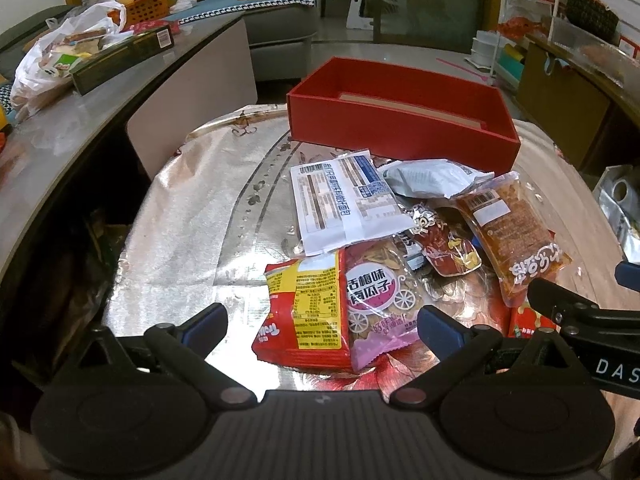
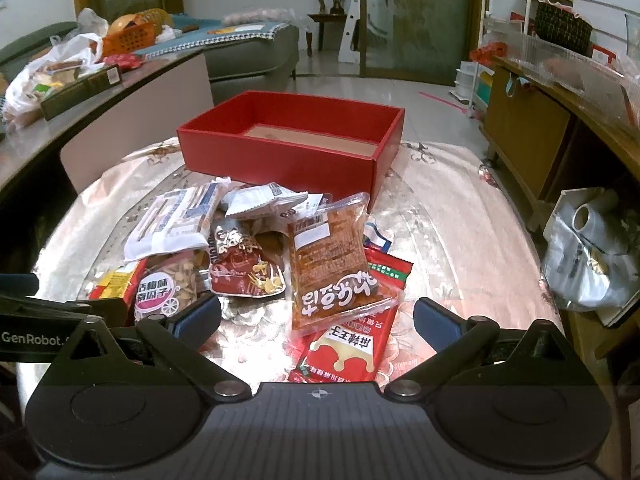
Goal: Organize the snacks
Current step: 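Move both tools toward the snack pile beside the red box, then grasp the red-yellow chip bag with the left tool while the right tool approaches the pink seed bag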
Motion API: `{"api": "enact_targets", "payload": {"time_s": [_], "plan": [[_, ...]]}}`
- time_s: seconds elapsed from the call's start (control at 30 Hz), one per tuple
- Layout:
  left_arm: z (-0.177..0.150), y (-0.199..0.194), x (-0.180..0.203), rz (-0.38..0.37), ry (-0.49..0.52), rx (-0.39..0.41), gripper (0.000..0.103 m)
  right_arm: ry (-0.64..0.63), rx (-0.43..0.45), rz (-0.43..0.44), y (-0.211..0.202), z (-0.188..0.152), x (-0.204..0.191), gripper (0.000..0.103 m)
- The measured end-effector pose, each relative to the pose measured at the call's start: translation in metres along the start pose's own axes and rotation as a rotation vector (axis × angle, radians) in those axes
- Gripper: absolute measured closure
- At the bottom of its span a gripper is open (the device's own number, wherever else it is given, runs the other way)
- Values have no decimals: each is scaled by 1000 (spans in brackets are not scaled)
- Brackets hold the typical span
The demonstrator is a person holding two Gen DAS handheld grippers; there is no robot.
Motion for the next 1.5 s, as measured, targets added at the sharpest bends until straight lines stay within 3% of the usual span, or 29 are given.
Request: {"api": "enact_targets", "payload": {"time_s": [0.67, 0.97, 1.17, 1.5], "plan": [[-5, 8, 1, -18, 12, -37, 6, -6, -59, -6, 9, -10, 4, 0], [-4, 19, -9, -11, -39, -80, 6, 9, -80, -11, 11, -13, 14, 0], [3, 30, -30, 18, -136, -101, 6, 24, -105, -5, 13, -15, 20, 0], [3, 60, -32, 54, -143, -163, 10, 20, -112, 34, 11, -14, 17, 0]]}}
Point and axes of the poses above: each gripper's, at about its wrist camera, not at the fingertips, and y roughly the way its jaws point, x to its right, z to its top, the point moved 4 cm from there along y, roughly the way its jaws point, and after that the axes turned 5 degrees about x, right-handed, at the moved point
